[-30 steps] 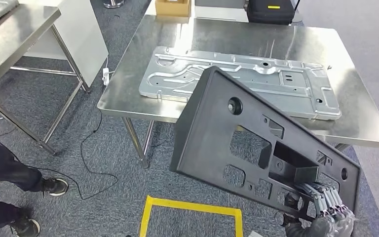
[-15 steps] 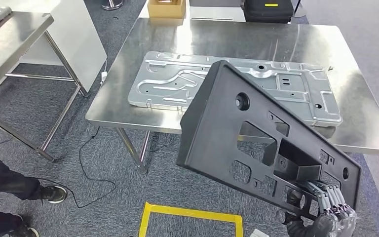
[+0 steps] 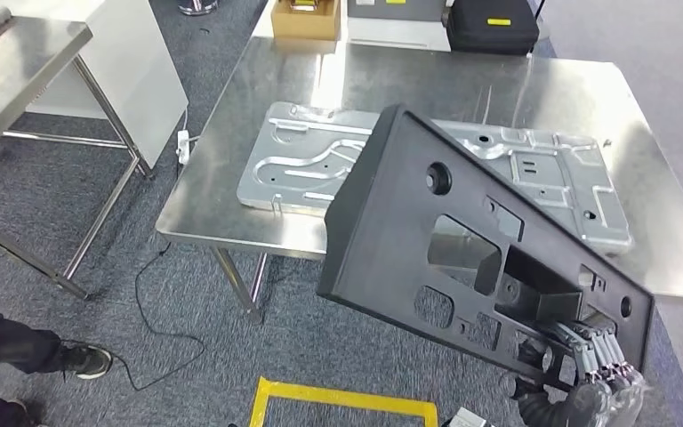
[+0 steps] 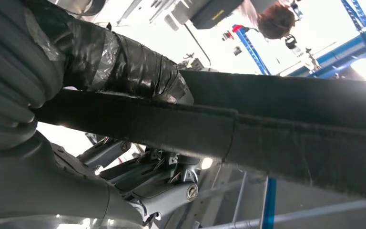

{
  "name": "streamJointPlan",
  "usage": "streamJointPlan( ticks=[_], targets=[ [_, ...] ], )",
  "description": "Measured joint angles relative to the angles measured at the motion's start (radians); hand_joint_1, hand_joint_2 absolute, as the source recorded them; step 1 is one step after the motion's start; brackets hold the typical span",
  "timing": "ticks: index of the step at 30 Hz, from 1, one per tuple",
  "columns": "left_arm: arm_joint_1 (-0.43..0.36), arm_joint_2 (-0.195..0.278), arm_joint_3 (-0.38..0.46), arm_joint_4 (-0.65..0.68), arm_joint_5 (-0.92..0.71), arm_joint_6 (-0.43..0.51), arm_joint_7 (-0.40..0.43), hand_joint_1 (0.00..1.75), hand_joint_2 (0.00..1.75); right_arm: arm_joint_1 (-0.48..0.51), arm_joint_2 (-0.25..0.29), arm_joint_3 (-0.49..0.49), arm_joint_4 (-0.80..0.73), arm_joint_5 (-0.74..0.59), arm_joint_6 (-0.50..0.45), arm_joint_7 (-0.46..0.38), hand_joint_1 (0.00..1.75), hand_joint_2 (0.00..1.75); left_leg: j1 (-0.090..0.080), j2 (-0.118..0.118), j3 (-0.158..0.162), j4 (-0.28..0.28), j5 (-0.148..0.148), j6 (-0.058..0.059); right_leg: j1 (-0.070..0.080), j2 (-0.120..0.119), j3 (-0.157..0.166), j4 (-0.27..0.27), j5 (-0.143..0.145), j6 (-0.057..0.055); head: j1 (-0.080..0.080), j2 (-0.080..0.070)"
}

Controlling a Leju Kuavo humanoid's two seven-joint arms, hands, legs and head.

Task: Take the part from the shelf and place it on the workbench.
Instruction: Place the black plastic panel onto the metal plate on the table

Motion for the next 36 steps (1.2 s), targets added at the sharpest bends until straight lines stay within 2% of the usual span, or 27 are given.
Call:
streamJointPlan(
  ticks=[1, 2, 3, 5, 6, 7, 8, 11, 12, 13, 15, 16, 17, 18, 19, 21, 22, 24, 26, 28, 29, 31, 32, 33, 34, 35, 36],
  targets=[
    [0.0, 0.0, 0.0, 0.0, 0.0, 0.0, 0.0, 0.0, 1.75, 0.0, -0.001, 0.0, 0.002, 0.0, 0.0, 0.001, 1.75, 1.75, 0.0, 0.0, 0.006, 0.001, -0.007, 0.001, -0.002, 0.0, -0.04, 0.051, -0.005, 0.003, 0.0, 0.0],
    [0.0, 0.0, 0.0, 0.0, 0.0, -0.001, 0.0, 0.0, 1.75, 0.0, -0.002, 0.0, 0.004, 0.0, 0.0, 0.003, 1.75, 1.75, 0.0, -0.001, 0.015, 0.001, -0.014, 0.0, -0.005, 0.0, -0.064, 0.069, 0.011, 0.005, 0.0, 0.0],
    [0.001, 0.0, 0.0, 0.0, -0.001, -0.001, 0.001, 0.0, 1.75, 0.0, -0.003, 0.0, 0.005, 0.0, 0.0, 0.005, 1.75, 1.75, 0.001, -0.002, 0.025, 0.002, -0.023, -0.002, -0.007, 0.0, -0.069, 0.049, 0.048, 0.006, 0.0, 0.0],
    [0.004, 0.0, 0.0, 0.0, -0.001, -0.001, 0.001, 0.0, 1.75, -0.001, -0.005, 0.0, 0.007, 0.0, 0.0, 0.008, 1.75, 1.75, 0.002, -0.004, 0.049, 0.004, -0.043, -0.009, -0.011, 0.0, -0.036, -0.065, 0.143, 0.005, 0.0, 0.0],
    [0.003, 0.0, 0.0, 0.0, -0.001, -0.001, 0.002, 0.0, 1.75, -0.001, -0.006, 0.0, 0.008, 0.0, 0.0, 0.009, 1.75, 1.75, 0.001, -0.006, 0.056, 0.008, -0.053, -0.014, -0.01, 0.0, -0.015, -0.12, 0.171, 0.002, 0.0, 0.0],
    [0.001, 0.0, 0.0, 0.0, -0.001, -0.001, 0.003, 0.0, 1.75, -0.003, -0.008, 0.0, 0.008, 0.0, 0.0, 0.01, 1.75, 1.75, 0.0, -0.006, 0.059, 0.01, -0.06, -0.02, -0.008, 0.0, -0.001, -0.153, 0.18, -0.004, 0.0, 0.0],
    [0.0, 0.0, 0.0, 0.0, -0.001, -0.001, 0.004, 0.0, 1.75, -0.003, -0.009, 0.0, 0.009, 0.0, 0.0, 0.01, 1.75, 1.75, -0.001, -0.006, 0.058, 0.01, -0.063, -0.025, -0.006, 0.001, 0.005, -0.165, 0.173, -0.012, 0.0, 0.0],
    [-0.004, 0.0, 0.0, 0.0, -0.002, 0.0, 0.006, 0.0, 1.75, -0.004, -0.01, -0.001, 0.01, -0.001, 0.0, 0.012, 1.75, 1.75, -0.002, -0.004, 0.06, 0.013, -0.073, -0.039, -0.006, 0.004, 0.015, -0.181, 0.163, -0.031, 0.0, 0.0],
    [-0.005, 0.0, -0.001, 0.0, -0.002, 0.0, 0.006, 0.0, 1.75, -0.004, -0.01, -0.001, 0.01, -0.001, 0.0, 0.012, 1.75, 1.75, -0.001, -0.004, 0.054, 0.033, -0.085, -0.044, -0.008, 0.004, 0.022, -0.187, 0.162, -0.037, -0.002, 0.0],
    [-0.005, 0.0, -0.001, 0.0, -0.003, 0.0, 0.006, 0.0, 1.75, -0.005, -0.01, -0.001, 0.01, -0.002, 0.0, 0.012, 1.75, 1.75, 0.0, -0.004, 0.033, 0.076, -0.105, -0.049, -0.01, 0.002, 0.029, -0.192, 0.159, -0.042, -0.003, 0.0],
    [-0.005, 0.0, -0.001, 0.0, -0.005, 0.0, 0.006, 0.0, 1.75, -0.006, -0.011, -0.001, 0.01, -0.003, 0.0, 0.011, 1.75, 1.75, 0.002, -0.003, -0.046, 0.212, -0.15, -0.054, -0.009, 0.0, 0.039, -0.195, 0.152, -0.05, -0.004, 0.0],
    [-0.004, 0.0, -0.001, 0.0, -0.005, 0.0, 0.006, 0.0, 1.75, -0.007, -0.011, -0.001, 0.01, -0.003, 0.0, 0.011, 1.75, 1.75, 0.002, -0.003, -0.089, 0.272, -0.16, -0.055, -0.008, 0.0, 0.044, -0.195, 0.147, -0.052, -0.004, 0.0],
    [-0.003, 0.0, -0.001, 0.0, -0.006, 0.0, 0.006, 0.0, 1.75, -0.007, -0.011, -0.001, 0.011, -0.003, 0.0, 0.012, 1.75, 1.75, 0.003, -0.003, -0.118, 0.302, -0.151, -0.055, -0.007, 0.001, 0.049, -0.195, 0.142, -0.052, -0.005, 0.0],
    [-0.002, 0.0, -0.001, 0.0, -0.008, 0.0, 0.006, 0.0, 1.75, -0.007, -0.012, -0.001, 0.011, -0.004, 0.0, 0.013, 1.75, 1.75, 0.003, -0.003, -0.127, 0.292, -0.121, -0.053, -0.007, 0.003, 0.057, -0.195, 0.137, -0.052, -0.005, 0.0],
    [-0.001, 0.0, -0.002, 0.0, -0.009, 0.0, 0.006, 0.0, 1.75, -0.008, -0.013, -0.001, 0.012, -0.004, 0.0, 0.016, 1.75, 1.75, 0.002, -0.003, -0.118, 0.245, -0.075, -0.049, -0.006, 0.004, 0.066, -0.195, 0.131, -0.051, -0.005, 0.0],
    [0.0, 0.0, -0.002, 0.0, -0.011, 0.0, 0.006, 0.0, 1.75, -0.014, -0.016, -0.001, 0.014, -0.004, 0.0, 0.024, 1.75, 1.75, -0.002, -0.003, -0.078, 0.121, 0.006, -0.036, -0.005, 0.007, 0.079, -0.195, 0.119, -0.045, -0.004, 0.0],
    [-0.001, 0.0, -0.002, 0.0, -0.012, 0.0, 0.006, 0.0, 1.75, -0.019, -0.019, -0.001, 0.016, -0.004, 0.0, 0.027, 1.75, 1.75, -0.005, -0.003, -0.061, 0.074, 0.021, -0.03, -0.005, 0.007, 0.08, -0.194, 0.115, -0.04, -0.004, 0.0],
    [-0.004, 0.0, -0.003, 0.0, -0.014, 0.0, 0.007, 0.0, 1.75, -0.027, -0.025, -0.001, 0.02, -0.004, 0.0, 0.035, 1.75, 1.75, -0.011, -0.003, -0.05, 0.043, 0.016, -0.023, -0.004, 0.007, 0.077, -0.196, 0.113, -0.03, -0.004, 0.0],
    [-0.004, 0.0, -0.004, 0.0, -0.016, 0.0, 0.007, 0.0, 1.75, -0.034, -0.031, -0.001, 0.024, -0.003, 0.0, 0.042, 1.75, 1.75, -0.006, -0.004, -0.041, 0.026, 0.013, -0.017, -0.003, 0.006, 0.081, -0.198, 0.11, -0.019, -0.004, 0.0],
    [-0.002, 0.0, -0.006, 0.0, -0.016, 0.0, 0.008, 0.0, 1.75, -0.044, -0.038, -0.001, 0.026, -0.001, 0.0, 0.048, 1.75, 1.75, 0.0, -0.003, -0.025, 0.009, 0.014, -0.008, -0.003, 0.004, 0.064, -0.151, 0.083, -0.01, -0.002, 0.0],
    [-0.002, 0.0, -0.007, 0.0, -0.017, 0.0, 0.008, 0.0, 1.75, -0.048, -0.043, -0.001, 0.028, 0.0, 0.0, 0.05, 1.75, 1.75, 0.001, -0.002, -0.018, 0.004, 0.013, -0.004, -0.005, 0.003, 0.035, -0.097, 0.059, -0.007, -0.001, 0.0],
    [-0.005, 0.0, -0.009, 0.0, -0.019, 0.0, 0.009, 0.0, 1.75, -0.053, -0.051, -0.001, 0.034, 0.0, 0.0, 0.054, 1.75, 1.75, 0.0, -0.001, -0.012, 0.003, 0.007, 0.003, -0.007, 0.003, -0.044, 0.03, 0.016, -0.001, -0.001, 0.0],
    [-0.005, 0.0, -0.009, 0.0, -0.019, 0.0, 0.01, 0.0, 1.75, -0.054, -0.055, -0.001, 0.038, 0.001, 0.0, 0.057, 1.75, 1.75, 0.0, -0.002, -0.007, 0.004, 0.002, 0.003, -0.009, 0.003, -0.072, 0.066, 0.017, 0.001, -0.001, 0.0],
    [-0.005, 0.0, -0.009, 0.0, -0.019, 0.0, 0.01, 0.0, 1.75, -0.056, -0.059, -0.001, 0.041, 0.001, 0.0, 0.059, 1.75, 1.75, 0.0, -0.003, -0.002, 0.005, -0.002, 0.003, -0.01, 0.003, -0.083, 0.067, 0.037, 0.002, -0.001, 0.0],
    [-0.004, 0.0, -0.01, 0.0, -0.02, 0.0, 0.011, 0.0, 1.75, -0.058, -0.062, -0.001, 0.044, 0.003, 0.0, 0.061, 1.75, 1.75, 0.0, -0.003, 0.005, 0.006, -0.008, 0.001, -0.011, 0.003, -0.074, 0.029, 0.076, 0.003, -0.001, 0.0],
    [-0.004, 0.0, -0.01, 0.0, -0.02, 0.0, 0.012, 0.0, 1.75, -0.061, -0.065, -0.001, 0.045, 0.004, 0.0, 0.062, 1.75, 1.75, 0.001, -0.004, 0.013, 0.008, -0.015, -0.002, -0.012, 0.003, -0.052, -0.036, 0.124, 0.002, -0.001, 0.0],
    [-0.004, 0.0, -0.011, 0.0, -0.021, 0.0, 0.012, 0.0, 1.75, -0.065, -0.068, -0.001, 0.047, 0.005, 0.0, 0.064, 1.75, 1.75, -0.001, -0.005, 0.018, 0.012, -0.022, -0.006, -0.011, 0.003, -0.028, -0.097, 0.156, -0.001, 0.0, 0.0]
  ],
)
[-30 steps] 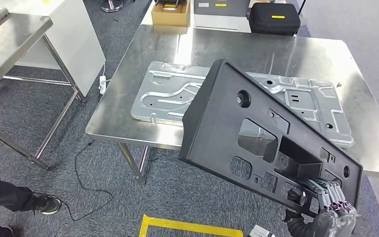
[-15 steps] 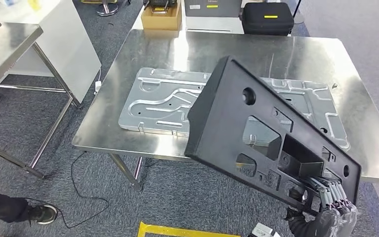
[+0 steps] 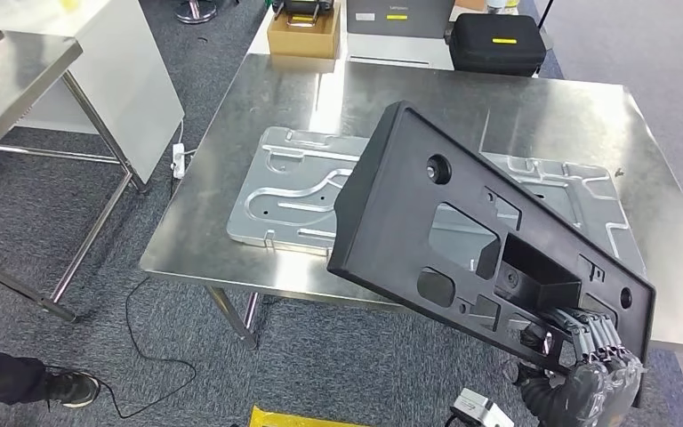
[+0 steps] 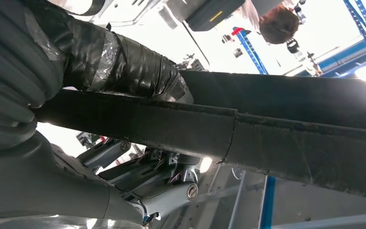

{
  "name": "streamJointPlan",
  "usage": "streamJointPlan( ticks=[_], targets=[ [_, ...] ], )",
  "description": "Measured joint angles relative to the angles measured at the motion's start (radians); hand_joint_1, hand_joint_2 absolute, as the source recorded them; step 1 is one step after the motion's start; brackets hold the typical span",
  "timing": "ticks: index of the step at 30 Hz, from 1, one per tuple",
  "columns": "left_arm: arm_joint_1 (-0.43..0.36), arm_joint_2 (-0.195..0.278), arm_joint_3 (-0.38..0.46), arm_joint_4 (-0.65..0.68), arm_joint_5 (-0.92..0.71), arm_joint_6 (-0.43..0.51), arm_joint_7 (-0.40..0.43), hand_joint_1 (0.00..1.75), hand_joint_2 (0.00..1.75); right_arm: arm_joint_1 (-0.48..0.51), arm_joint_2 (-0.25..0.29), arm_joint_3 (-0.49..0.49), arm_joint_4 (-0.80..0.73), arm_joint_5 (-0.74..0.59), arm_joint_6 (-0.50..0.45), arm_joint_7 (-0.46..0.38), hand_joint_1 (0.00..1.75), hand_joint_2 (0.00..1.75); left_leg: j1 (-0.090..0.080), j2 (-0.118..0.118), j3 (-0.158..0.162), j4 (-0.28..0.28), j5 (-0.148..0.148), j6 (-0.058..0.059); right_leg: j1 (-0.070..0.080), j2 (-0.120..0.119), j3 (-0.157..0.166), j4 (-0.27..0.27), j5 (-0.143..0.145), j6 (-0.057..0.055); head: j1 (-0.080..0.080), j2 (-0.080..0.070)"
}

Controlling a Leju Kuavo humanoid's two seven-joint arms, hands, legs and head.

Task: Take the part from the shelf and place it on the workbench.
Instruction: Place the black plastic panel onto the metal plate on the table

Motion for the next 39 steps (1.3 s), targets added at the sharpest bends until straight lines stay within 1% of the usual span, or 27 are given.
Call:
streamJointPlan(
  ticks=[1, 2, 5, 7, 8, 10, 11, 12, 13, 15, 16, 17, 18, 20, 22, 23, 25, 26, 27, 28, 30, 31, 32, 34, 36, 37, 39],
  targets=[
    [-0.001, 0.0, -0.002, 0.0, -0.001, 0.0, 0.0, 0.0, 1.75, -0.004, -0.003, 0.0, 0.001, 0.001, 0.0, 0.002, 1.75, 1.75, -0.002, -0.001, 0.002, 0.004, -0.007, -0.005, 0.001, 0.0, 0.02, -0.048, 0.019, -0.004, 0.0, 0.0],
    [-0.002, 0.0, -0.003, 0.0, -0.001, 0.0, 0.001, 0.0, 1.75, -0.008, -0.005, 0.0, 0.002, 0.002, 0.0, 0.004, 1.75, 1.75, -0.004, -0.001, 0.003, 0.006, -0.011, -0.011, 0.003, 0.001, 0.03, -0.074, 0.024, -0.009, -0.001, 0.0],
    [-0.006, 0.0, -0.007, 0.0, -0.002, 0.0, 0.002, 0.0, 1.75, -0.013, -0.011, -0.001, 0.004, 0.004, 0.0, 0.01, 1.75, 1.75, -0.004, 0.0, 0.005, 0.005, -0.019, -0.026, 0.003, 0.004, 0.038, -0.089, 0.016, -0.024, -0.002, 0.0],
    [-0.007, 0.0, -0.009, 0.0, -0.002, 0.0, 0.002, 0.0, 1.75, -0.017, -0.013, -0.001, 0.004, 0.006, 0.0, 0.014, 1.75, 1.75, -0.003, 0.001, -0.01, 0.046, -0.044, -0.036, -0.003, 0.002, 0.049, -0.099, 0.015, -0.035, -0.004, 0.0],
    [-0.008, 0.0, -0.01, 0.0, -0.003, 0.0, 0.002, 0.0, 1.75, -0.02, -0.014, -0.001, 0.004, 0.007, 0.0, 0.016, 1.75, 1.75, -0.001, 0.001, -0.036, 0.097, -0.069, -0.04, -0.004, 0.001, 0.054, -0.102, 0.013, -0.04, -0.005, 0.0],
    [-0.007, 0.0, -0.011, 0.0, -0.004, 0.0, 0.003, 0.0, 1.75, -0.026, -0.016, 0.0, 0.006, 0.009, 0.0, 0.018, 1.75, 1.75, 0.003, 0.002, -0.112, 0.232, -0.118, -0.046, -0.003, -0.002, 0.06, -0.102, 0.007, -0.046, -0.006, 0.0],
    [-0.006, 0.0, -0.012, 0.0, -0.004, 0.0, 0.003, 0.0, 1.75, -0.028, -0.017, 0.0, 0.007, 0.011, 0.0, 0.02, 1.75, 1.75, 0.004, 0.002, -0.144, 0.279, -0.124, -0.047, -0.003, -0.002, 0.064, -0.102, 0.004, -0.047, -0.006, 0.0],
    [-0.005, 0.0, -0.012, 0.0, -0.004, 0.0, 0.003, 0.0, 1.75, -0.029, -0.019, 0.0, 0.009, 0.012, 0.0, 0.022, 1.75, 1.75, 0.005, 0.002, -0.16, 0.291, -0.11, -0.048, -0.003, -0.001, 0.068, -0.102, 0.0, -0.047, -0.006, 0.0],
    [-0.005, 0.0, -0.012, 0.0, -0.004, 0.0, 0.003, 0.0, 1.75, -0.032, -0.021, 0.0, 0.011, 0.014, 0.0, 0.025, 1.75, 1.75, 0.006, 0.002, -0.155, 0.262, -0.076, -0.047, -0.003, 0.0, 0.074, -0.102, -0.004, -0.045, -0.007, 0.0],
    [-0.006, 0.0, -0.012, 0.0, -0.004, -0.001, 0.004, 0.0, 1.75, -0.038, -0.024, 0.001, 0.012, 0.017, 0.0, 0.032, 1.75, 1.75, 0.006, 0.002, -0.107, 0.134, 0.009, -0.04, -0.003, 0.002, 0.087, -0.102, -0.015, -0.039, -0.006, 0.0],
    [-0.006, 0.0, -0.012, 0.0, -0.004, -0.001, 0.004, 0.0, 1.75, -0.043, -0.026, 0.002, 0.013, 0.018, 0.0, 0.034, 1.75, 1.75, 0.004, 0.002, -0.083, 0.074, 0.033, -0.035, -0.001, 0.002, 0.091, -0.101, -0.02, -0.034, -0.006, 0.0],
    [-0.008, 0.0, -0.012, 0.0, -0.004, -0.001, 0.004, 0.0, 1.75, -0.047, -0.027, 0.003, 0.014, 0.019, 0.0, 0.037, 1.75, 1.75, 0.002, 0.001, -0.068, 0.038, 0.042, -0.031, 0.0, 0.002, 0.091, -0.101, -0.023, -0.029, -0.006, 0.0],
    [-0.01, 0.0, -0.013, 0.0, -0.005, -0.001, 0.004, 0.0, 1.75, -0.051, -0.029, 0.004, 0.015, 0.019, 0.0, 0.038, 1.75, 1.75, -0.001, 0.001, -0.063, 0.025, 0.037, -0.027, 0.001, 0.002, 0.09, -0.102, -0.025, -0.023, -0.006, 0.0],
    [-0.011, -0.001, -0.013, 0.0, -0.006, -0.002, 0.004, 0.0, 1.75, -0.057, -0.034, 0.005, 0.016, 0.02, 0.0, 0.04, 1.75, 1.75, 0.0, 0.001, -0.06, 0.016, 0.035, -0.018, 0.002, 0.002, 0.093, -0.105, -0.028, -0.012, -0.005, 0.0],
    [-0.01, -0.001, -0.014, 0.0, -0.007, -0.002, 0.005, 0.0, 1.75, -0.064, -0.04, 0.007, 0.017, 0.022, 0.0, 0.042, 1.75, 1.75, 0.004, 0.001, -0.05, 0.003, 0.037, -0.006, 0.001, 0.001, 0.084, -0.077, -0.048, -0.003, -0.005, 0.0],
    [-0.011, -0.001, -0.014, 0.0, -0.008, -0.003, 0.005, 0.0, 1.75, -0.067, -0.043, 0.007, 0.017, 0.022, 0.0, 0.044, 1.75, 1.75, 0.006, 0.002, -0.045, -0.002, 0.037, -0.001, 0.001, 0.0, 0.063, -0.033, -0.071, 0.0, -0.005, 0.0],
    [-0.013, -0.002, -0.014, 0.0, -0.01, -0.003, 0.005, 0.0, 1.75, -0.072, -0.049, 0.008, 0.021, 0.022, 0.0, 0.049, 1.75, 1.75, 0.004, 0.002, -0.04, -0.002, 0.031, 0.007, 0.001, 0.0, -0.007, 0.096, -0.124, 0.004, -0.005, 0.0],
    [-0.013, -0.003, -0.014, 0.0, -0.011, -0.003, 0.005, 0.0, 1.75, -0.073, -0.052, 0.009, 0.024, 0.023, 0.0, 0.053, 1.75, 1.75, 0.003, 0.002, -0.037, -0.001, 0.027, 0.01, 0.001, 0.0, -0.04, 0.149, -0.136, 0.006, -0.005, 0.0],
    [-0.013, -0.003, -0.014, 0.0, -0.012, -0.004, 0.005, 0.0, 1.75, -0.073, -0.055, 0.009, 0.028, 0.023, 0.0, 0.056, 1.75, 1.75, 0.001, 0.001, -0.032, 0.001, 0.023, 0.01, 0.001, 0.0, -0.058, 0.17, -0.128, 0.006, -0.005, 0.0],
    [-0.012, -0.003, -0.014, 0.0, -0.012, -0.004, 0.005, 0.0, 1.75, -0.075, -0.057, 0.009, 0.031, 0.024, 0.0, 0.059, 1.75, 1.75, 0.001, 0.0, -0.027, 0.002, 0.018, 0.01, 0.001, 0.0, -0.058, 0.152, -0.099, 0.005, -0.005, 0.0],
    [-0.011, -0.004, -0.014, 0.0, -0.013, -0.004, 0.006, 0.0, 1.75, -0.079, -0.062, 0.01, 0.035, 0.025, 0.0, 0.061, 1.75, 1.75, 0.0, -0.002, -0.013, 0.005, 0.005, 0.006, 0.002, 0.0, -0.015, 0.035, -0.017, -0.003, -0.005, 0.0],
    [-0.012, -0.005, -0.014, 0.0, -0.013, -0.004, 0.006, 0.0, 1.75, -0.082, -0.064, 0.01, 0.036, 0.026, 0.0, 0.061, 1.75, 1.75, -0.002, -0.002, -0.009, 0.008, -0.001, 0.002, 0.005, 0.0, 0.009, -0.023, 0.011, -0.009, -0.005, 0.0],
    [-0.013, -0.006, -0.014, 0.0, -0.013, -0.004, 0.006, 0.0, 1.75, -0.084, -0.066, 0.01, 0.037, 0.026, 0.0, 0.061, 1.75, 1.75, -0.004, -0.002, -0.007, 0.01, -0.005, -0.002, 0.008, 0.0, 0.025, -0.062, 0.023, -0.014, -0.005, 0.0],
    [-0.015, -0.007, -0.014, 0.0, -0.013, -0.004, 0.006, 0.0, 1.75, -0.088, -0.068, 0.012, 0.039, 0.027, 0.0, 0.063, 1.75, 1.75, -0.006, -0.002, -0.008, 0.01, -0.009, -0.012, 0.013, 0.002, 0.033, -0.084, 0.018, -0.021, -0.005, 0.0],
    [-0.016, -0.007, -0.014, 0.0, -0.013, -0.005, 0.006, 0.0, 1.75, -0.09, -0.07, 0.014, 0.041, 0.029, 0.0, 0.069, 1.75, 1.75, -0.007, -0.001, -0.007, 0.013, -0.017, -0.021, 0.007, 0.004, 0.039, -0.092, 0.017, -0.028, -0.006, 0.0],
    [-0.017, -0.007, -0.015, 0.0, -0.013, -0.006, 0.006, 0.0, 1.75, -0.092, -0.071, 0.015, 0.042, 0.029, 0.0, 0.072, 1.75, 1.75, -0.007, 0.0, -0.013, 0.031, -0.029, -0.027, 0.003, 0.003, 0.043, -0.097, 0.016, -0.033, -0.007, 0.0],
    [-0.017, -0.007, -0.015, 0.0, -0.014, -0.006, 0.007, 0.0, 1.75, -0.1, -0.073, 0.019, 0.043, 0.031, 0.0, 0.078, 1.75, 1.75, -0.003, 0.001, -0.059, 0.128, -0.077, -0.038, -0.001, 0.0, 0.052, -0.102, 0.014, -0.042, -0.01, 0.0]
  ],
)
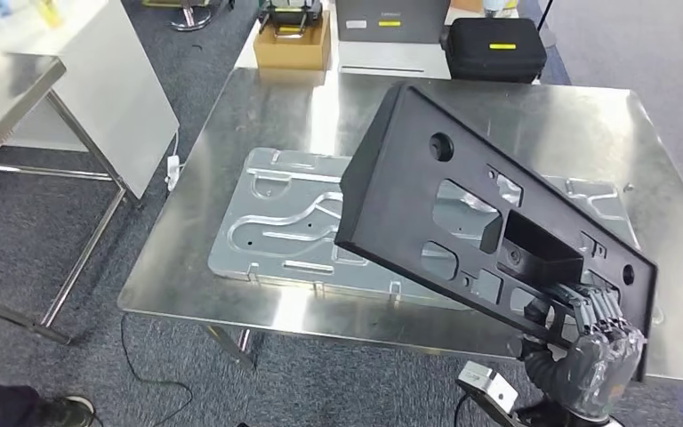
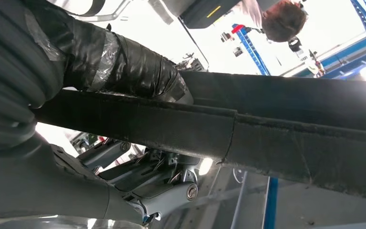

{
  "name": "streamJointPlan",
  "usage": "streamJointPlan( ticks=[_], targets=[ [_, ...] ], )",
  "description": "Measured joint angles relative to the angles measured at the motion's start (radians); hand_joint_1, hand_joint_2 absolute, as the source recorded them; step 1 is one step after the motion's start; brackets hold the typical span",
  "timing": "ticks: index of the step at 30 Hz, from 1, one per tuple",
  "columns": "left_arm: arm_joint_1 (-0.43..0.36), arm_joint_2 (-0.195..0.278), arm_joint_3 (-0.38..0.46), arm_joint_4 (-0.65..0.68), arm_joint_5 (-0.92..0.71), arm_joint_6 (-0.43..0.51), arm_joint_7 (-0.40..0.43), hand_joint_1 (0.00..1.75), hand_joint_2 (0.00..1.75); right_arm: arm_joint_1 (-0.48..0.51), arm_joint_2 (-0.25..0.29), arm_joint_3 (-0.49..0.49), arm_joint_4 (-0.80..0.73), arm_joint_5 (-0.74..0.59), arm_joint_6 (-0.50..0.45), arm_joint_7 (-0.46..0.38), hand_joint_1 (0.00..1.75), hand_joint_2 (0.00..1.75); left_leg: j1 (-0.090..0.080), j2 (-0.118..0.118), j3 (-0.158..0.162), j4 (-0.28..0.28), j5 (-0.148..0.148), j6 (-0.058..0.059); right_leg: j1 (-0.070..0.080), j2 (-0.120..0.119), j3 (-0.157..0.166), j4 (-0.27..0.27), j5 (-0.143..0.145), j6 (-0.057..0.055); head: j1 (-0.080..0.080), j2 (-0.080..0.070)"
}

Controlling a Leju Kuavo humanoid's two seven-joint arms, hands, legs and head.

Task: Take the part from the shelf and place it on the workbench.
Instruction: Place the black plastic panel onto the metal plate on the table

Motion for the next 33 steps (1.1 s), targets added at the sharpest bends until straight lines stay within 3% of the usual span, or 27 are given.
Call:
streamJointPlan(
  ticks=[2, 3, 4, 6, 8, 11, 13, 15, 17, 18, 19, 20, 22, 24, 27, 29, 32, 33],
  targets=[
    [0.001, 0.0, 0.0, 0.0, 0.0, 0.0, 0.0, 0.0, 1.75, -0.007, -0.002, 0.004, 0.004, 0.002, 0.0, 0.007, 1.75, 1.75, 0.005, 0.0, -0.072, 0.126, -0.042, -0.008, 0.0, -0.002, 0.005, 0.0, -0.004, -0.005, -0.001, 0.0],
    [0.002, 0.0, 0.0, 0.0, 0.0, 0.001, 0.002, 0.0, 1.75, -0.009, -0.003, 0.007, 0.007, 0.004, 0.0, 0.011, 1.75, 1.75, 0.007, 0.0, -0.095, 0.157, -0.039, -0.011, 0.0, -0.002, 0.008, 0.0, -0.007, -0.005, -0.001, 0.0],
    [0.002, 0.0, 0.0, 0.0, 0.0, 0.002, 0.004, 0.0, 1.75, -0.01, -0.005, 0.01, 0.009, 0.005, 0.0, 0.016, 1.75, 1.75, 0.009, 0.0, -0.101, 0.152, -0.016, -0.012, 0.0, -0.001, 0.012, 0.001, -0.01, -0.004, -0.001, 0.0],
    [0.003, 0.0, 0.0, 0.0, -0.001, 0.01, 0.012, 0.0, 1.75, -0.013, -0.008, 0.014, 0.012, 0.007, 0.0, 0.024, 1.75, 1.75, 0.012, 0.001, -0.063, 0.039, 0.067, -0.011, -0.001, 0.0, 0.023, 0.001, -0.018, 0.002, -0.002, 0.0],
    [0.001, 0.0, 0.0, 0.0, -0.001, 0.024, 0.021, 0.0, 1.75, -0.018, -0.01, 0.015, 0.013, 0.009, 0.0, 0.03, 1.75, 1.75, 0.009, 0.0, -0.016, -0.072, 0.113, -0.005, 0.001, 0.001, 0.028, 0.003, -0.025, 0.012, -0.001, 0.0],
    [0.002, -0.002, -0.001, 0.0, 0.0, 0.031, 0.026, 0.0, 1.75, -0.021, -0.012, 0.017, 0.014, 0.011, 0.0, 0.034, 1.75, 1.75, 0.004, -0.001, -0.004, -0.106, 0.112, 0.01, 0.003, 0.001, 0.027, 0.002, -0.027, 0.029, 0.0, 0.0],
    [0.004, -0.002, -0.001, 0.0, 0.0, 0.023, 0.019, 0.0, 1.75, -0.021, -0.015, 0.019, 0.015, 0.013, 0.0, 0.034, 1.54, 1.75, 0.007, -0.001, 0.0, -0.115, 0.116, 0.024, -0.001, 0.0, 0.022, 0.016, -0.039, 0.039, 0.0, 0.0],
    [0.003, -0.002, -0.001, 0.0, -0.001, 0.017, 0.011, 0.0, 1.75, -0.022, -0.019, 0.022, 0.016, 0.015, 0.0, 0.034, 1.35, 1.75, 0.009, 0.001, 0.004, -0.123, 0.118, 0.037, -0.003, 0.0, -0.018, 0.099, -0.087, 0.046, 0.0, 0.0],
    [0.003, -0.002, -0.001, 0.0, -0.001, 0.015, 0.009, 0.0, 1.75, -0.022, -0.023, 0.025, 0.02, 0.014, 0.0, 0.038, 1.36, 1.75, 0.007, 0.001, 0.004, -0.123, 0.117, 0.042, -0.004, 0.0, -0.087, 0.232, -0.142, 0.052, 0.001, 0.0],
    [0.003, -0.002, -0.001, 0.0, 0.001, 0.014, 0.008, 0.0, 1.75, -0.022, -0.025, 0.027, 0.024, 0.015, 0.0, 0.04, 1.36, 1.75, 0.006, 0.001, 0.004, -0.123, 0.116, 0.044, -0.004, 0.0, -0.111, 0.275, -0.149, 0.053, 0.001, 0.0],
    [0.004, -0.002, -0.001, 0.0, 0.002, 0.014, 0.008, 0.0, 1.75, -0.022, -0.028, 0.029, 0.028, 0.016, 0.0, 0.044, 1.36, 1.75, 0.005, 0.001, 0.006, -0.122, 0.115, 0.044, -0.004, 0.0, -0.118, 0.279, -0.135, 0.053, 0.001, 0.0],
    [0.004, -0.002, -0.001, 0.0, 0.005, 0.015, 0.008, 0.0, 1.75, -0.024, -0.031, 0.032, 0.032, 0.02, 0.0, 0.047, 1.37, 1.75, 0.005, 0.0, 0.008, -0.122, 0.114, 0.044, -0.004, 0.0, -0.104, 0.243, -0.104, 0.051, 0.001, 0.0],
    [0.004, -0.002, -0.001, 0.0, 0.008, 0.018, 0.01, 0.0, 0.87, -0.03, -0.036, 0.038, 0.038, 0.042, 0.0, 0.056, 1.52, 1.75, 0.002, -0.002, 0.014, -0.12, 0.109, 0.039, -0.001, 0.0, -0.043, 0.107, -0.032, 0.041, 0.001, 0.0],
    [0.002, -0.004, -0.001, 0.0, 0.006, 0.023, 0.015, 0.0, 0.0, -0.042, -0.039, 0.041, 0.043, 0.086, 0.0, 0.072, 1.65, 1.75, -0.002, -0.002, 0.015, -0.118, 0.106, 0.032, 0.004, 0.0, -0.003, 0.018, -0.004, 0.032, 0.0, 0.0],
    [-0.002, -0.004, -0.004, 0.0, -0.006, 0.027, 0.031, 0.0, 0.0, -0.067, -0.044, 0.043, 0.057, 0.188, 0.0, 0.121, 1.67, 1.75, -0.002, -0.001, 0.015, -0.118, 0.104, 0.017, 0.005, 0.002, 0.001, 0.001, -0.004, 0.02, 0.0, 0.0],
    [-0.005, -0.004, -0.009, 0.0, -0.015, 0.028, 0.04, 0.0, 0.0, -0.095, -0.05, 0.043, 0.069, 0.263, 0.0, 0.16, 1.67, 1.75, -0.001, 0.0, 0.001, -0.082, 0.078, 0.005, -0.001, 0.001, 0.006, -0.007, 0.002, 0.008, -0.001, 0.0],
    [-0.009, -0.004, -0.019, 0.0, -0.025, 0.029, 0.05, 0.0, 0.0, -0.142, -0.058, 0.043, 0.091, 0.348, 0.0, 0.205, 1.66, 1.75, 0.005, 0.0, -0.081, 0.094, -0.01, -0.009, -0.003, -0.001, 0.007, -0.01, 0.004, 0.0, -0.005, 0.0],
    [-0.01, -0.004, -0.022, 0.0, -0.028, 0.028, 0.053, 0.0, 0.0, -0.156, -0.064, 0.043, 0.103, 0.369, 0.0, 0.22, 1.66, 1.75, 0.007, 0.0, -0.105, 0.143, -0.024, -0.011, -0.002, -0.001, 0.007, -0.009, 0.004, 0.0, -0.005, 0.0]
  ],
)
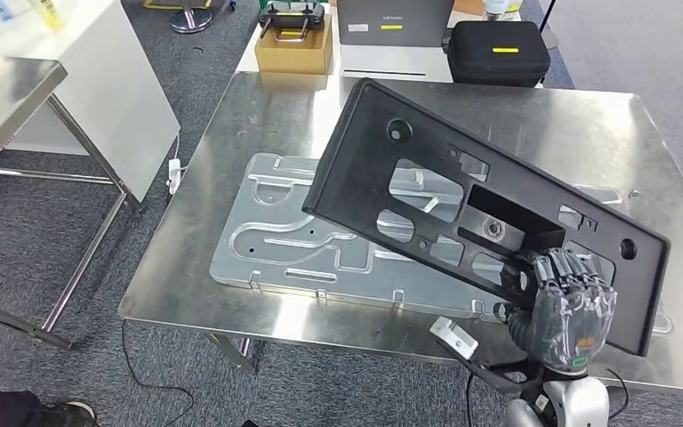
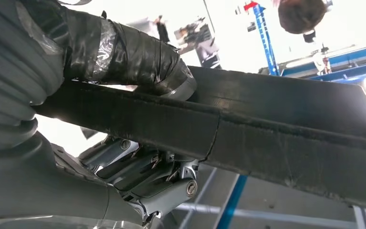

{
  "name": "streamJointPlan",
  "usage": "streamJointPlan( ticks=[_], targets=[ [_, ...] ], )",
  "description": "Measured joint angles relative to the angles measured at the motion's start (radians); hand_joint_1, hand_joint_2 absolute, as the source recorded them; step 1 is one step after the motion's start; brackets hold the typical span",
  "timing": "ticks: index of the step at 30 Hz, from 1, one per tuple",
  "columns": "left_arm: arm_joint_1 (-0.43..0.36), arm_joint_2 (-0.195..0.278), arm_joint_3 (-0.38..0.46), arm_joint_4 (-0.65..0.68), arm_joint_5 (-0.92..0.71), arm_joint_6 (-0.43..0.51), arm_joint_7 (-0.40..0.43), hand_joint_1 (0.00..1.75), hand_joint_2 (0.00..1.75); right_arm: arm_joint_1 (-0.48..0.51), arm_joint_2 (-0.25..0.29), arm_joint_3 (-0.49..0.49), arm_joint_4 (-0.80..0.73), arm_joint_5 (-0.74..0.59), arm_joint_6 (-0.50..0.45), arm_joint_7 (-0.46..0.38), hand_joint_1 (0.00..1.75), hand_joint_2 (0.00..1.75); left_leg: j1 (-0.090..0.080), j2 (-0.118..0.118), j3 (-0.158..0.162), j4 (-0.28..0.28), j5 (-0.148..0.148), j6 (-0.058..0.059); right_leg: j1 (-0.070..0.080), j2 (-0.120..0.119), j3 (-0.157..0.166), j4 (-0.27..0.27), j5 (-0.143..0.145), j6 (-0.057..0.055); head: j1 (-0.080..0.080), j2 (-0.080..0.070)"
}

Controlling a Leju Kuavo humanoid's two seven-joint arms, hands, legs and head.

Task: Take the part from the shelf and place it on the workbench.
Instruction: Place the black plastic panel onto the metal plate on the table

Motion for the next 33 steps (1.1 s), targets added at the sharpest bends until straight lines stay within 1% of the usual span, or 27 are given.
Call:
streamJointPlan(
  ticks=[1, 2, 4, 5, 6, 7, 10, 11, 12, 14, 15, 16, 17, 18, 19, 20, 21, 22, 23, 25, 26, 27, 28, 30, 31, 32, 33],
  targets=[
    [0.0, 0.0, -0.002, 0.0, -0.003, -0.001, 0.002, 0.0, 0.0, -0.013, -0.006, 0.0, 0.014, 0.019, 0.0, 0.016, 1.67, 1.75, 0.001, 0.0, -0.01, 0.018, 0.005, -0.002, 0.0, 0.0, 0.0, 0.001, -0.001, 0.0, 0.0, 0.0],
    [-0.001, 0.0, -0.004, 0.0, -0.006, -0.002, 0.004, 0.0, 0.0, -0.026, -0.014, 0.0, 0.028, 0.039, 0.0, 0.033, 1.67, 1.75, 0.002, 0.0, -0.001, -0.004, 0.029, -0.002, 0.0, 0.0, 0.001, 0.002, -0.002, 0.001, 0.0, 0.0],
    [-0.006, 0.0, -0.008, 0.0, -0.011, -0.005, 0.009, 0.0, 0.0, -0.056, -0.029, 0.0, 0.053, 0.081, 0.0, 0.07, 1.67, 1.75, 0.004, 0.001, 0.056, -0.132, 0.1, 0.001, -0.001, 0.001, 0.003, 0.005, -0.005, 0.005, 0.0, 0.0],
    [-0.009, 0.0, -0.011, 0.0, -0.013, -0.007, 0.011, 0.0, 0.0, -0.071, -0.037, 0.0, 0.064, 0.105, 0.0, 0.091, 1.66, 1.75, 0.003, 0.001, 0.084, -0.195, 0.123, 0.005, 0.001, 0.002, 0.003, 0.008, -0.007, 0.01, 0.0, 0.0],
    [-0.013, -0.001, -0.015, 0.0, -0.015, -0.009, 0.013, 0.0, 0.0, -0.087, -0.046, 0.0, 0.076, 0.129, 0.001, 0.113, 1.66, 1.75, 0.001, 0.0, 0.103, -0.237, 0.135, 0.009, 0.002, 0.001, 0.002, 0.009, -0.008, 0.016, 0.0, 0.0],
    [-0.015, -0.001, -0.019, 0.0, -0.016, -0.01, 0.016, 0.0, 0.0, -0.103, -0.056, 0.001, 0.091, 0.152, 0.002, 0.137, 1.66, 1.75, -0.001, -0.001, 0.11, -0.256, 0.135, 0.014, 0.004, 0.001, 0.001, 0.009, -0.008, 0.021, 0.001, 0.0],
    [-0.017, -0.003, -0.027, 0.0, -0.023, -0.011, 0.022, 0.0, 0.0, -0.148, -0.09, 0.014, 0.142, 0.207, 0.015, 0.202, 1.65, 1.75, -0.001, -0.001, 0.112, -0.267, 0.141, 0.032, 0.004, 0.001, -0.003, 0.011, -0.01, 0.038, 0.001, 0.0],
    [-0.018, -0.004, -0.03, 0.0, -0.024, -0.012, 0.024, 0.0, 0.0, -0.163, -0.103, 0.02, 0.159, 0.22, 0.026, 0.223, 1.66, 1.75, 0.001, -0.001, 0.114, -0.272, 0.144, 0.04, 0.003, 0.001, -0.012, 0.03, -0.024, 0.043, 0.001, 0.0],
    [-0.02, -0.005, -0.032, 0.0, -0.025, -0.012, 0.026, 0.0, 0.0, -0.18, -0.116, 0.025, 0.177, 0.229, 0.04, 0.243, 1.66, 1.75, 0.002, 0.0, 0.116, -0.277, 0.147, 0.047, 0.002, 0.001, -0.03, 0.069, -0.046, 0.047, 0.002, 0.0],
    [-0.023, -0.006, -0.039, 0.0, -0.028, -0.015, 0.03, 0.0, 0.0, -0.209, -0.139, 0.033, 0.218, 0.238, 0.069, 0.28, 1.66, 1.75, 0.001, 0.0, 0.117, -0.279, 0.147, 0.054, 0.001, 0.001, -0.091, 0.197, -0.105, 0.053, 0.002, 0.0],
    [-0.023, -0.006, -0.042, 0.0, -0.029, -0.016, 0.031, 0.0, 0.0, -0.22, -0.148, 0.037, 0.24, 0.239, 0.082, 0.293, 1.65, 1.75, 0.0, 0.0, 0.117, -0.278, 0.146, 0.055, 0.0, 0.001, -0.12, 0.255, -0.122, 0.055, 0.002, 0.0],
    [-0.023, -0.006, -0.045, 0.0, -0.03, -0.017, 0.033, 0.0, 0.0, -0.229, -0.156, 0.041, 0.263, 0.24, 0.092, 0.302, 1.66, 1.75, -0.001, 0.0, 0.117, -0.276, 0.145, 0.055, 0.0, 0.001, -0.138, 0.283, -0.122, 0.056, 0.002, 0.0],
    [-0.023, -0.006, -0.047, 0.0, -0.031, -0.018, 0.034, 0.0, 0.0, -0.236, -0.164, 0.046, 0.285, 0.24, 0.1, 0.307, 1.66, 1.75, -0.001, -0.001, 0.117, -0.274, 0.144, 0.055, -0.001, 0.001, -0.136, 0.272, -0.1, 0.056, 0.002, 0.0],
    [-0.023, -0.006, -0.049, 0.0, -0.031, -0.02, 0.035, 0.0, 0.0, -0.246, -0.17, 0.051, 0.305, 0.24, 0.107, 0.311, 1.66, 1.75, -0.001, -0.002, 0.118, -0.271, 0.141, 0.054, -0.002, 0.0, -0.117, 0.223, -0.064, 0.055, 0.002, 0.0],
    [-0.024, -0.007, -0.051, 0.0, -0.032, -0.021, 0.035, 0.0, 0.0, -0.257, -0.176, 0.055, 0.324, 0.24, 0.114, 0.314, 1.66, 1.75, -0.001, -0.002, 0.119, -0.267, 0.138, 0.053, -0.002, 0.0, -0.087, 0.153, -0.027, 0.052, 0.002, 0.0],
    [-0.025, -0.008, -0.052, 0.0, -0.032, -0.022, 0.036, 0.0, 0.0, -0.27, -0.181, 0.059, 0.343, 0.239, 0.121, 0.317, 1.66, 1.75, -0.003, -0.003, 0.118, -0.263, 0.134, 0.05, 0.0, 0.0, -0.059, 0.089, -0.001, 0.049, 0.003, 0.0],
    [-0.026, -0.008, -0.053, 0.0, -0.032, -0.023, 0.037, 0.0, 0.0, -0.284, -0.186, 0.064, 0.361, 0.239, 0.13, 0.321, 1.65, 1.75, -0.005, -0.003, 0.117, -0.26, 0.132, 0.046, 0.003, 0.0, -0.039, 0.045, 0.011, 0.044, 0.002, 0.0],
    [-0.027, -0.008, -0.054, 0.0, -0.033, -0.023, 0.038, 0.0, 0.0, -0.295, -0.19, 0.068, 0.382, 0.238, 0.14, 0.324, 1.65, 1.75, -0.006, -0.002, 0.115, -0.258, 0.131, 0.042, 0.006, 0.001, -0.03, 0.023, 0.012, 0.04, 0.002, 0.0],
    [-0.028, -0.008, -0.055, 0.0, -0.033, -0.023, 0.039, 0.0, 0.0, -0.304, -0.194, 0.073, 0.403, 0.237, 0.151, 0.327, 1.65, 1.75, -0.008, -0.002, 0.113, -0.258, 0.132, 0.037, 0.009, 0.002, -0.029, 0.019, 0.009, 0.035, 0.002, 0.0],
    [-0.029, -0.008, -0.057, 0.0, -0.033, -0.025, 0.041, 0.0, 0.0, -0.315, -0.2, 0.083, 0.445, 0.235, 0.17, 0.33, 1.65, 1.75, -0.008, -0.002, 0.113, -0.256, 0.128, 0.027, 0.004, 0.002, -0.027, 0.013, 0.012, 0.024, 0.002, 0.0],
    [-0.03, -0.008, -0.058, 0.0, -0.032, -0.025, 0.041, 0.0, 0.0, -0.32, -0.202, 0.088, 0.464, 0.233, 0.177, 0.331, 1.65, 1.75, -0.008, -0.002, 0.107, -0.241, 0.117, 0.021, 0.001, 0.002, -0.025, 0.01, 0.014, 0.018, 0.001, 0.0],
    [-0.032, -0.008, -0.06, 0.0, -0.032, -0.025, 0.041, 0.0, 0.0, -0.326, -0.204, 0.093, 0.482, 0.231, 0.183, 0.331, 1.64, 1.75, -0.007, -0.001, 0.092, -0.208, 0.095, 0.016, -0.002, 0.001, -0.024, 0.006, 0.015, 0.012, 0.0, 0.0],
    [-0.032, -0.008, -0.061, 0.0, -0.03, -0.025, 0.041, 0.0, 0.0, -0.331, -0.205, 0.099, 0.5, 0.227, 0.19, 0.331, 1.62, 1.75, -0.005, -0.001, 0.066, -0.154, 0.066, 0.013, -0.002, 0.0, -0.023, 0.005, 0.015, 0.009, -0.001, 0.0],
    [-0.032, -0.008, -0.063, 0.0, -0.028, -0.026, 0.042, 0.0, 0.0, -0.336, -0.207, 0.107, 0.536, 0.217, 0.202, 0.329, 1.58, 1.75, -0.002, 0.0, 0.002, -0.022, 0.011, 0.007, 0.0, -0.002, -0.023, 0.005, 0.014, 0.005, -0.002, 0.0],
    [-0.031, -0.008, -0.064, 0.0, -0.027, -0.026, 0.042, 0.0, 0.0, -0.336, -0.208, 0.112, 0.554, 0.21, 0.208, 0.327, 1.58, 1.75, -0.001, 0.0, -0.019, 0.016, 0.005, 0.006, 0.0, -0.002, -0.023, 0.006, 0.014, 0.004, -0.002, 0.0],
    [-0.03, -0.008, -0.065, 0.0, -0.027, -0.027, 0.042, 0.0, 0.0, -0.336, -0.208, 0.116, 0.569, 0.204, 0.212, 0.325, 1.62, 1.75, -0.001, 0.0, -0.022, 0.017, 0.019, 0.006, 0.0, -0.002, -0.022, 0.007, 0.013, 0.004, -0.002, 0.0],
    [-0.03, -0.008, -0.067, 0.0, -0.027, -0.027, 0.043, 0.0, 0.0, -0.336, -0.209, 0.12, 0.583, 0.196, 0.217, 0.321, 1.68, 1.75, -0.001, 0.0, -0.006, -0.024, 0.052, 0.007, 0.0, -0.001, -0.021, 0.008, 0.012, 0.005, -0.002, 0.0]
  ],
)
